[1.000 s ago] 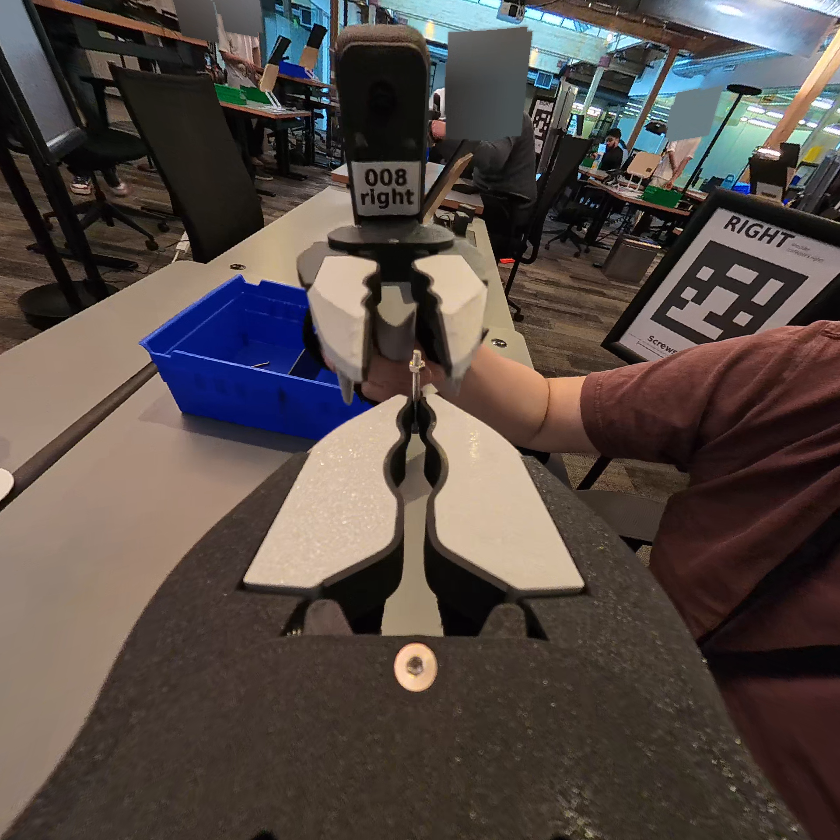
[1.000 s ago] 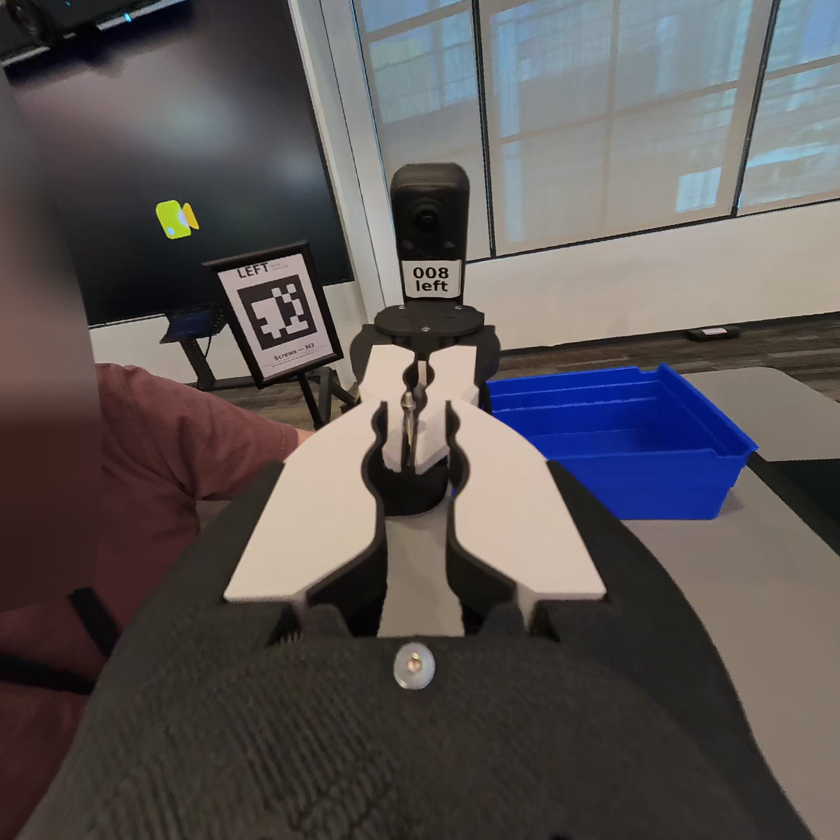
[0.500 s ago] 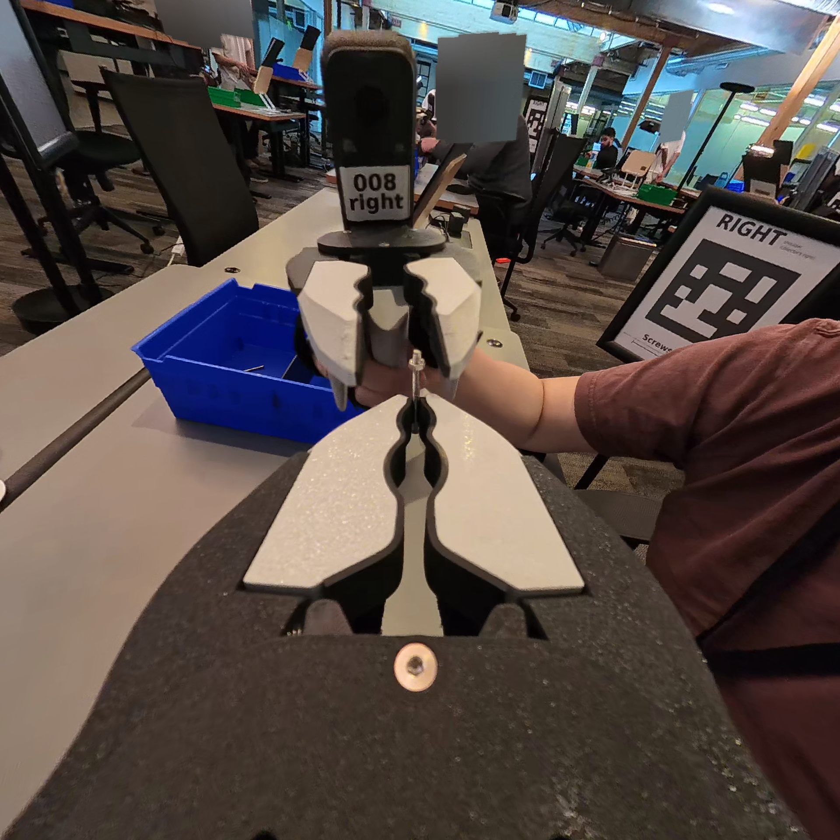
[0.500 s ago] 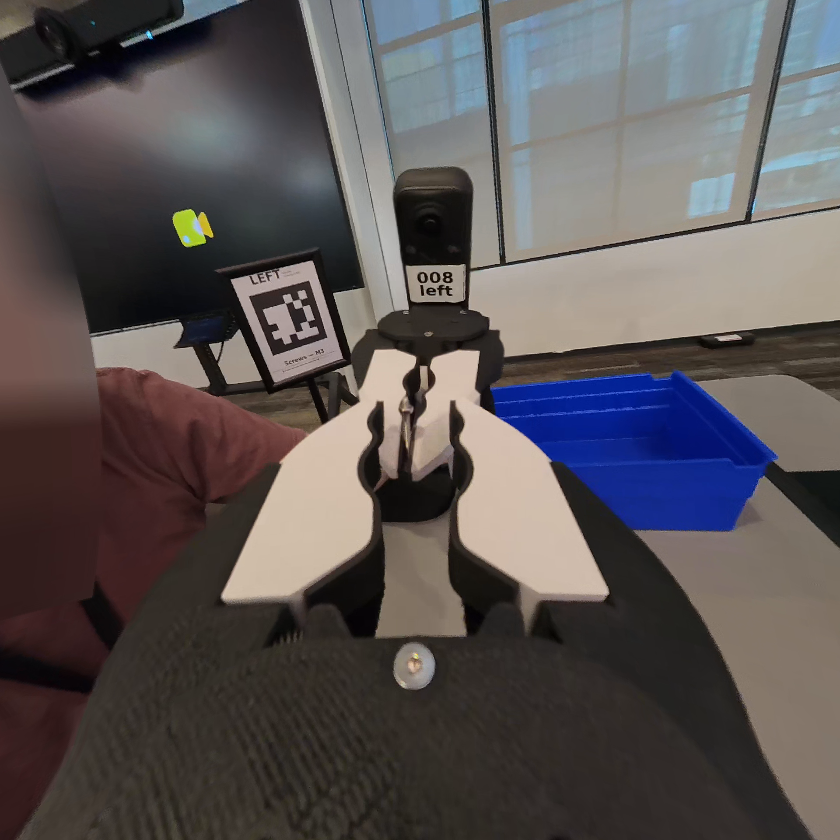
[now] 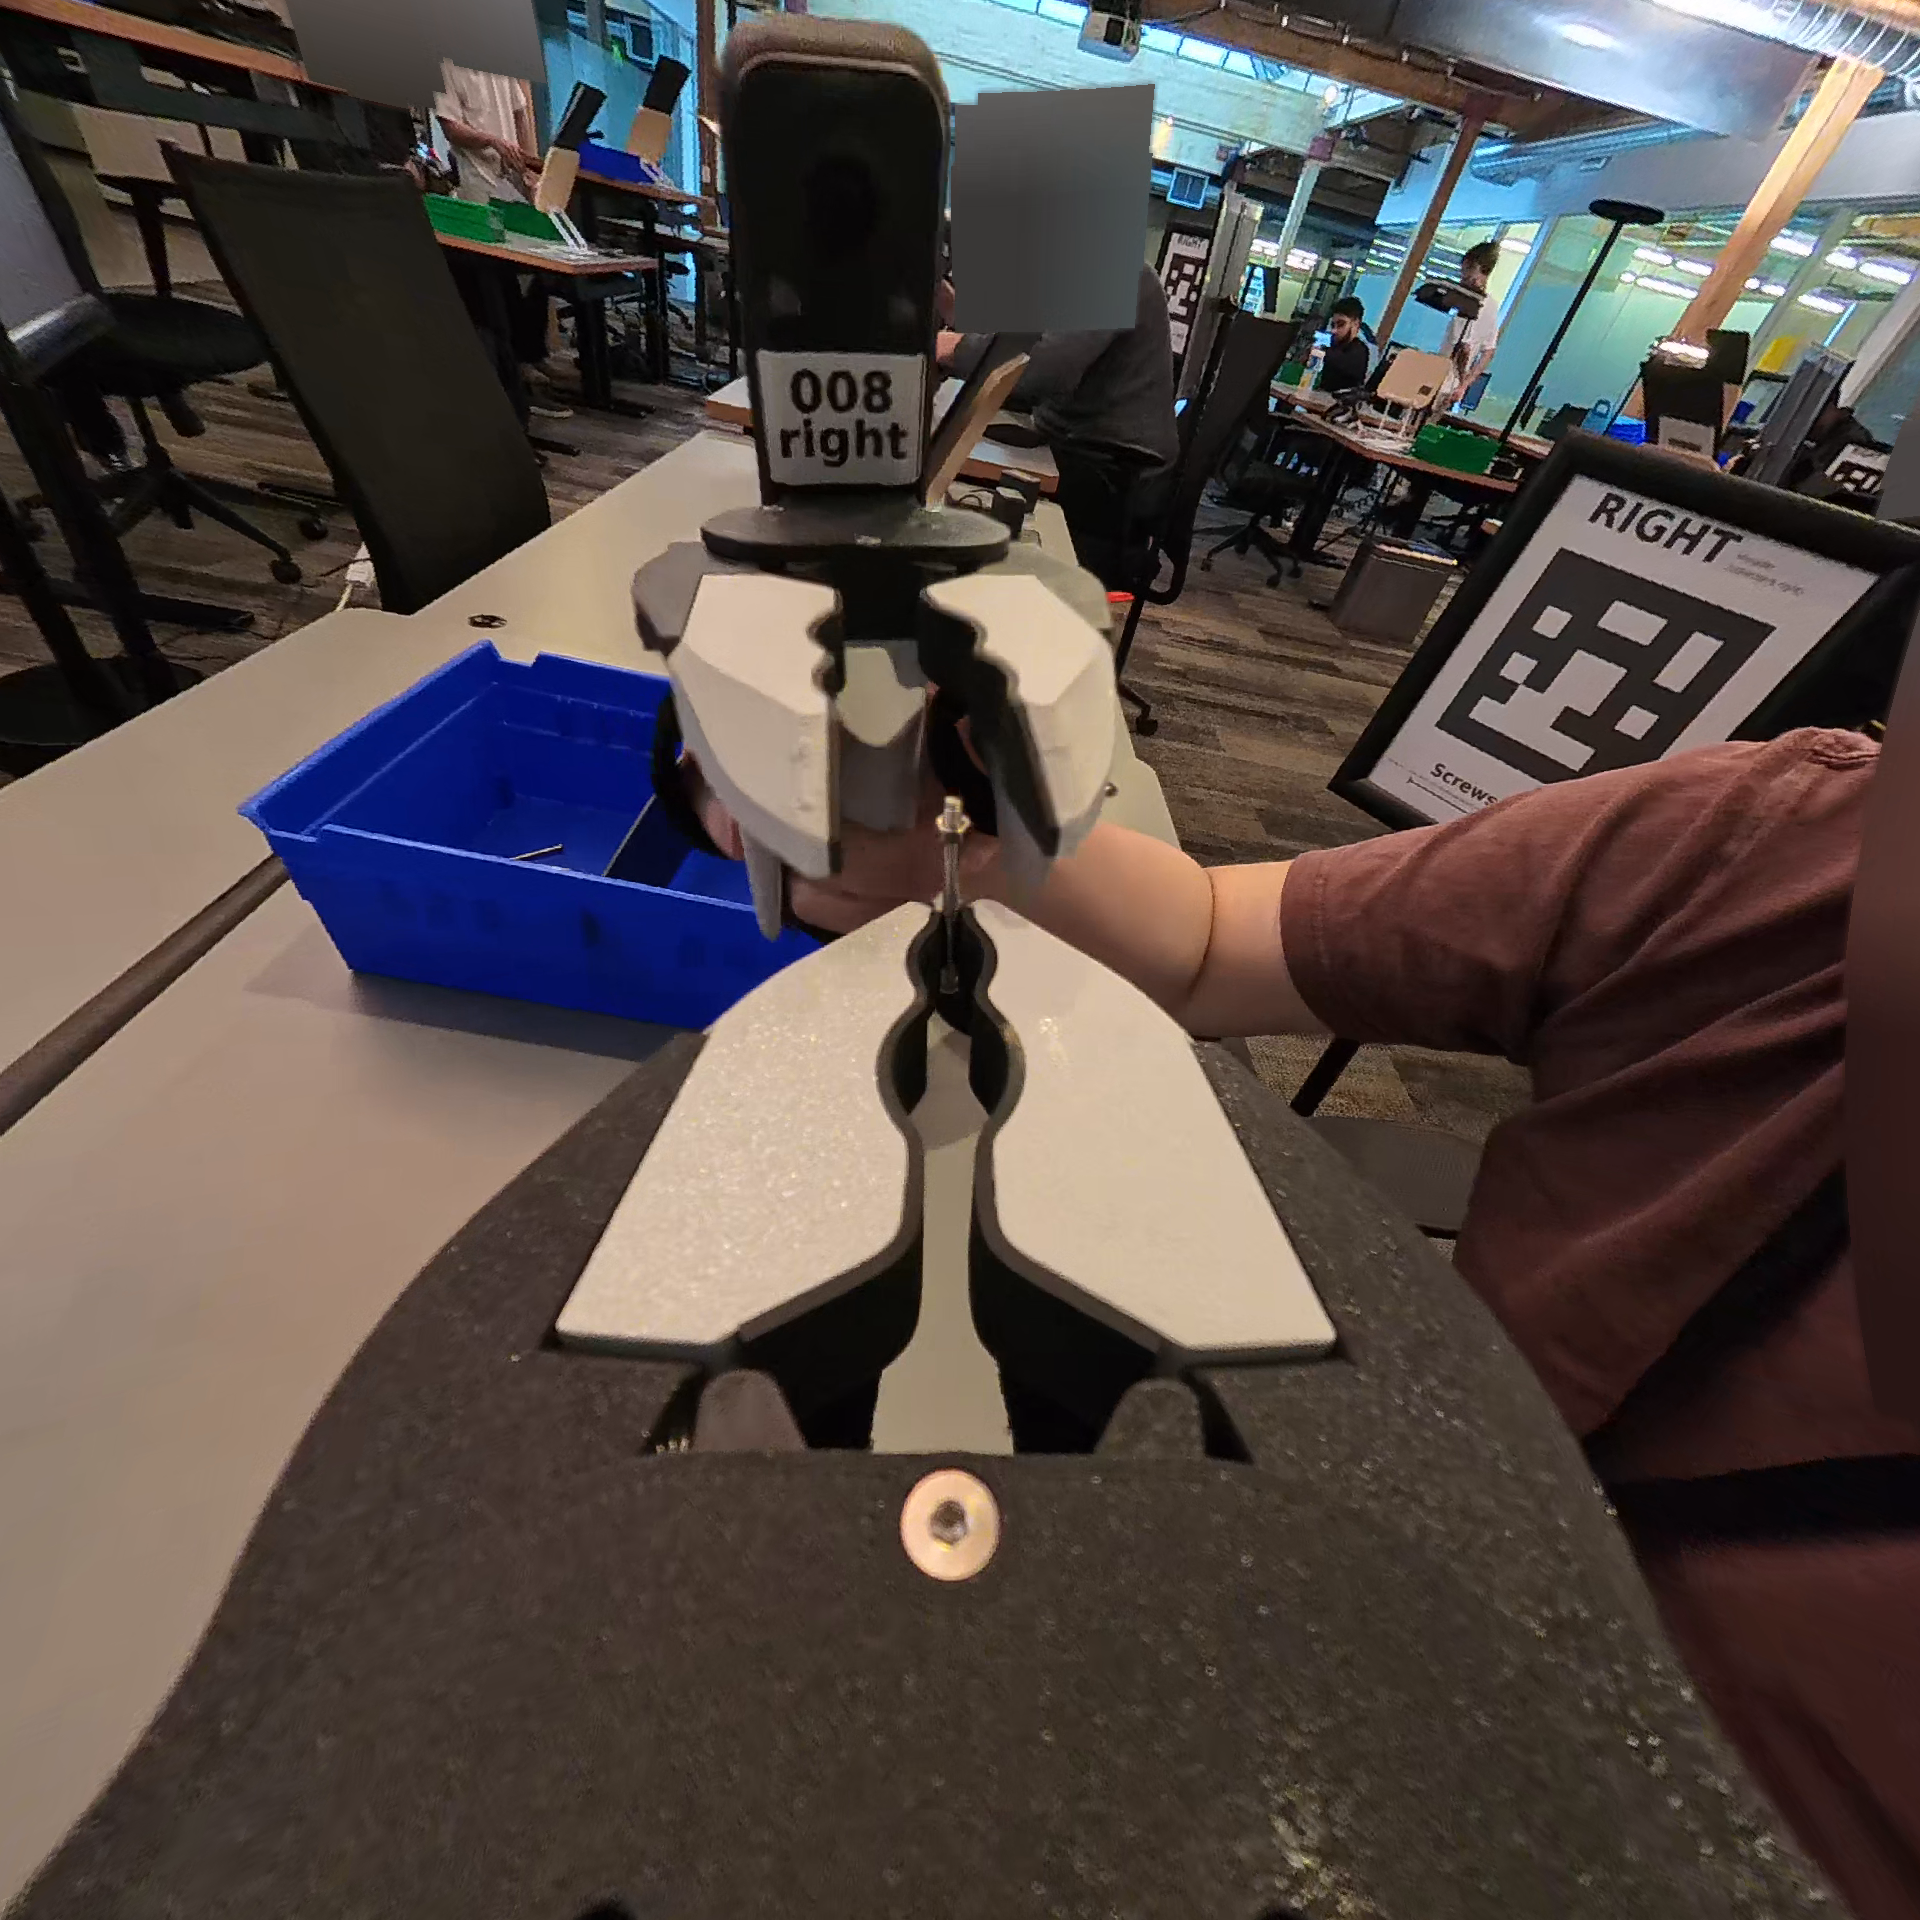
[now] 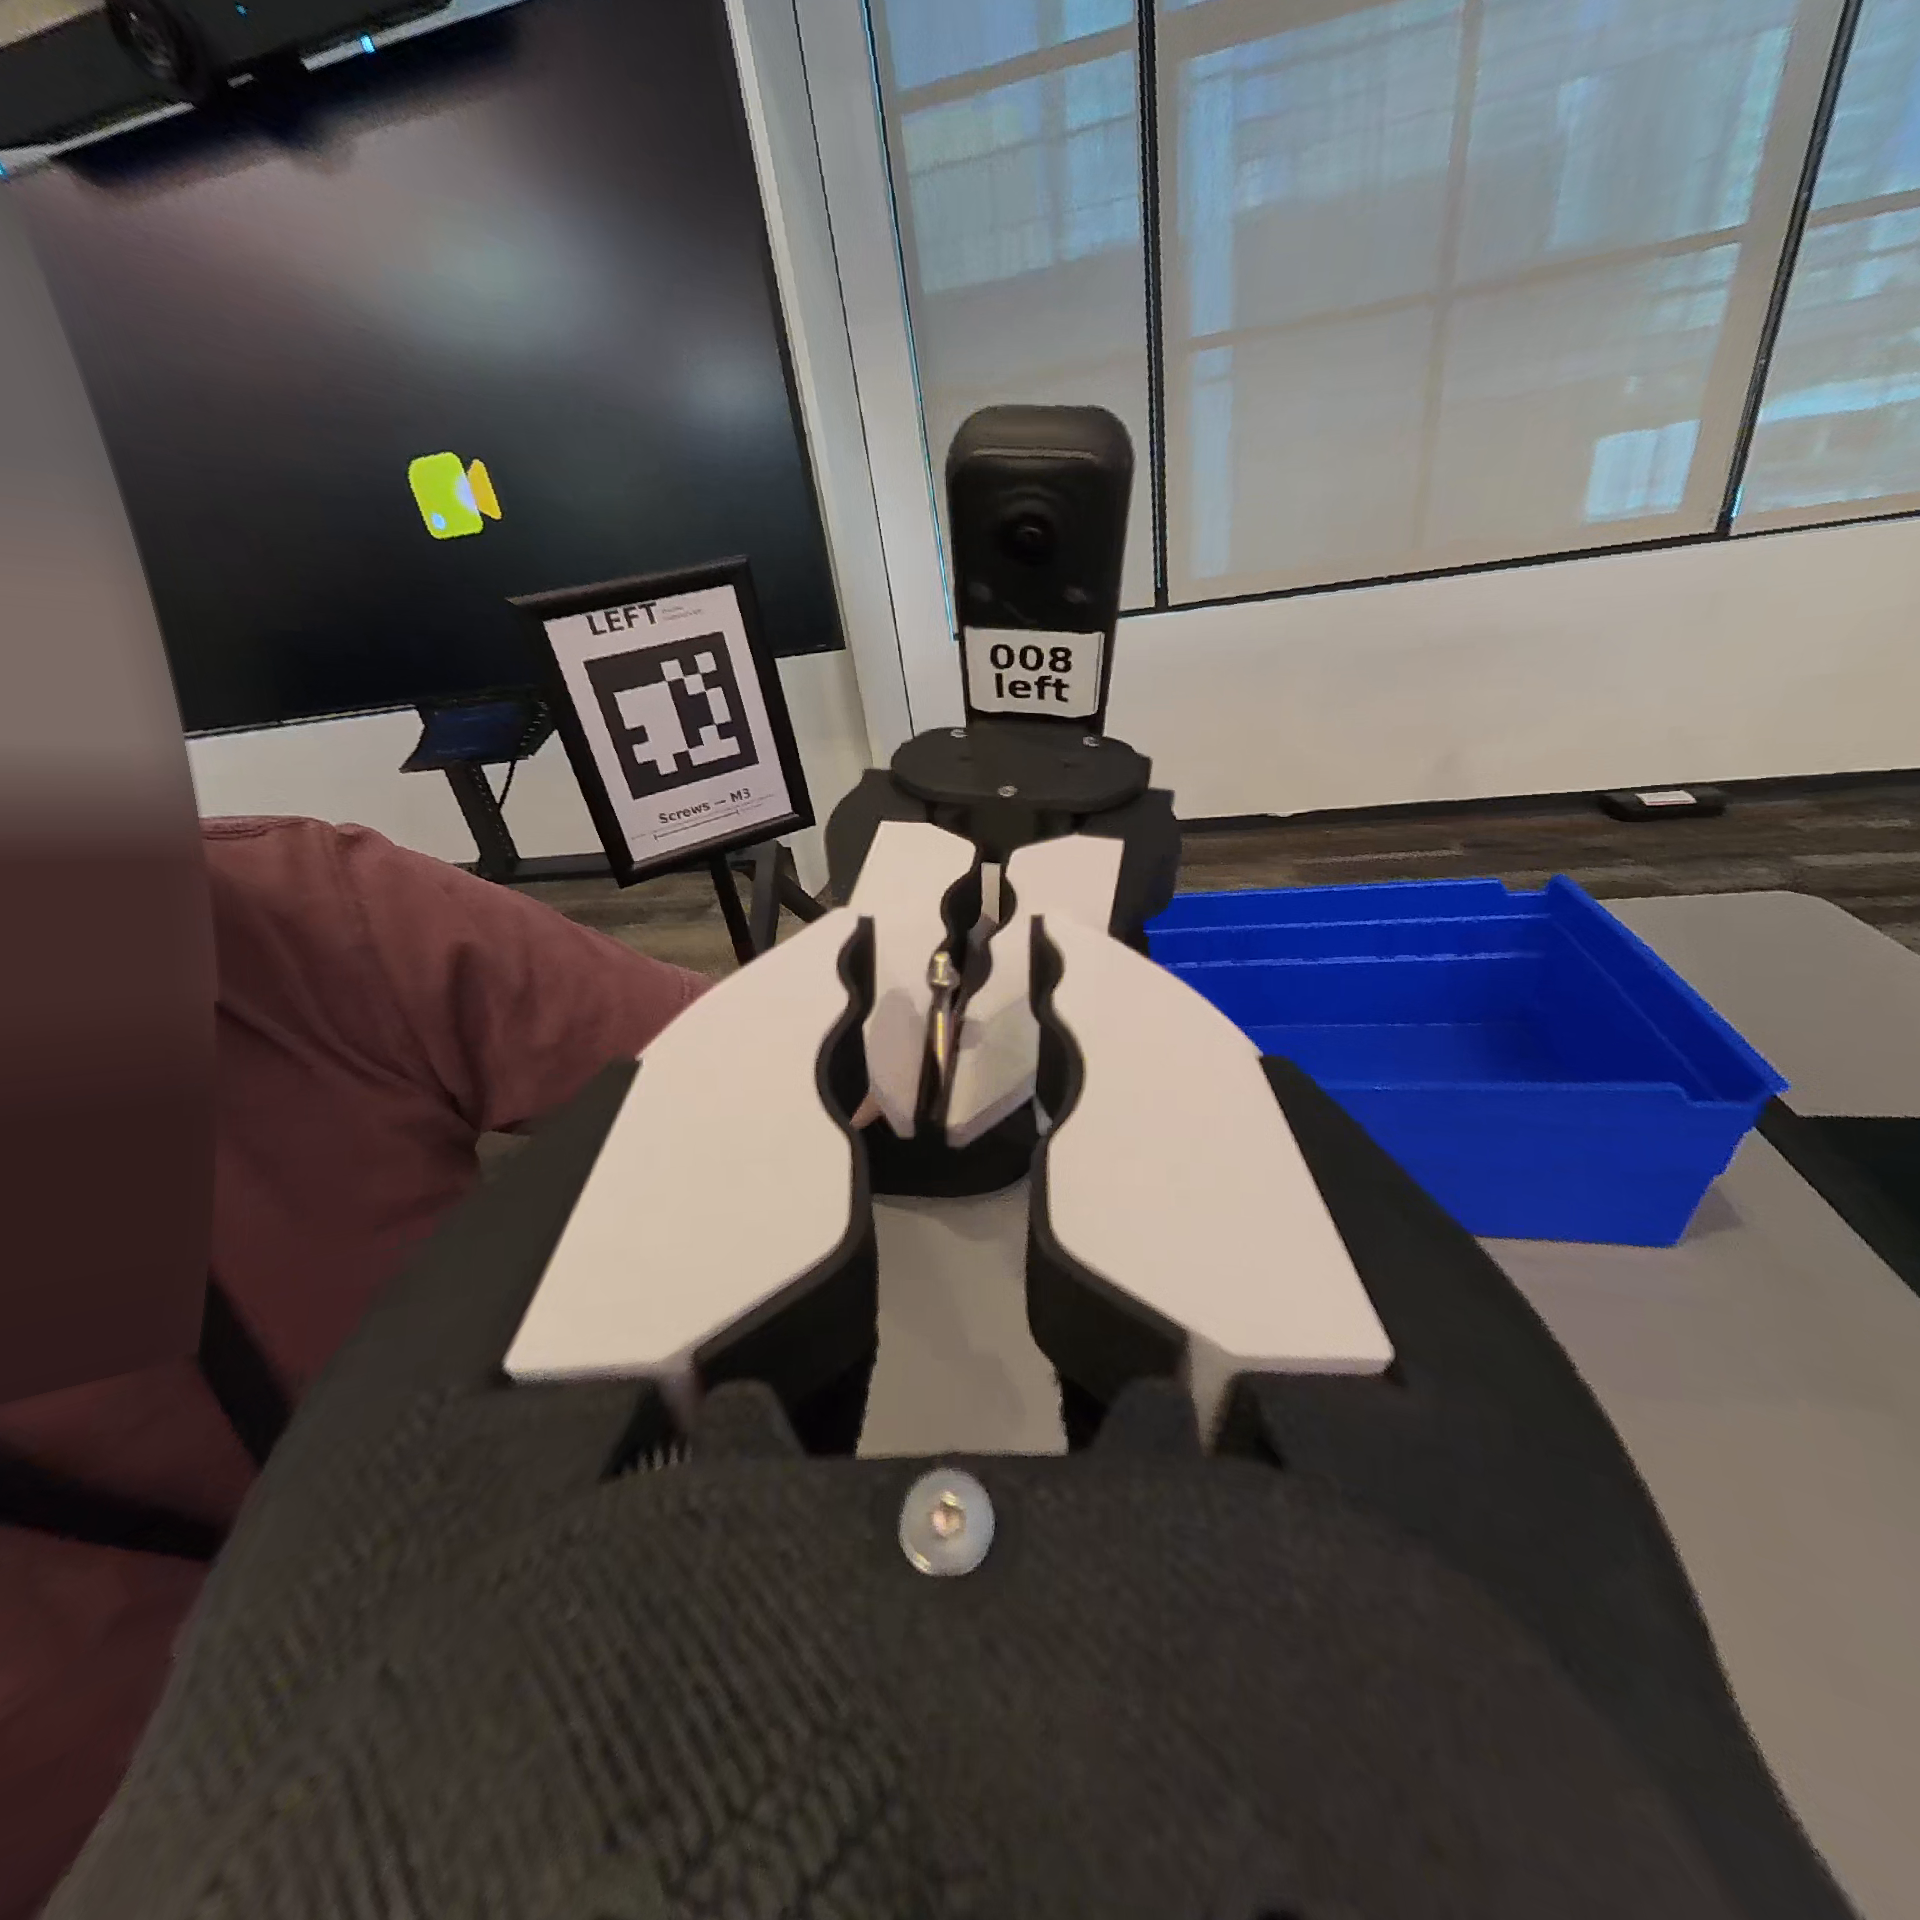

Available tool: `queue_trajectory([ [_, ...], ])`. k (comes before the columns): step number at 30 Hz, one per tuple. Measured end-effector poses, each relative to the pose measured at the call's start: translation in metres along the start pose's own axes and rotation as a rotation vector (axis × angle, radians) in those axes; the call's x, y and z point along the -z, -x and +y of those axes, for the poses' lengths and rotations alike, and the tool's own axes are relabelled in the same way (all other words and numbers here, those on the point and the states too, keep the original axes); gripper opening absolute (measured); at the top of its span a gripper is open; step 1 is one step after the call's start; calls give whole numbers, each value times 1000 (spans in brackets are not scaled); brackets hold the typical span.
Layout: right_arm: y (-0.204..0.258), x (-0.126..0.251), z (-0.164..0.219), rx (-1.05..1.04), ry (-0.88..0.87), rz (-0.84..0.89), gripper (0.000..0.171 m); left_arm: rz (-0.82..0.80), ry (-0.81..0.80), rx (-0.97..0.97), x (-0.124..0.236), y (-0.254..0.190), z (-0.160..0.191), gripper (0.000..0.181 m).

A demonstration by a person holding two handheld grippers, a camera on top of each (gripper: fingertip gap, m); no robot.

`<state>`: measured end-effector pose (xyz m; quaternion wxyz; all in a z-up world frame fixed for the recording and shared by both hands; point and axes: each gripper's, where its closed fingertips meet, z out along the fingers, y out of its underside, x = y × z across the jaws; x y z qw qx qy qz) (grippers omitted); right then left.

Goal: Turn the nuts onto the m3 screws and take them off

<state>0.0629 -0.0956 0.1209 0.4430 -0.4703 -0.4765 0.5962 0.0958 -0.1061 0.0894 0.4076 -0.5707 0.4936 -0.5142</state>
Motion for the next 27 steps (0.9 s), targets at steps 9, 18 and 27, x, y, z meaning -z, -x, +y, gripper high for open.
queue_trajectory([
  [9, -8, 15, -3, -21, -5, 5, 24, -6, -43, 12, 8, 1, -10, 2],
  [18, -7, 4, -4, -53, -53, -5, 29, -30, -18, -18, 4, -1, -7, 2],
  [27, -4, 11, -10, -55, -73, -22, 26, -32, -24, -7, 2, 2, -7, 2],
])
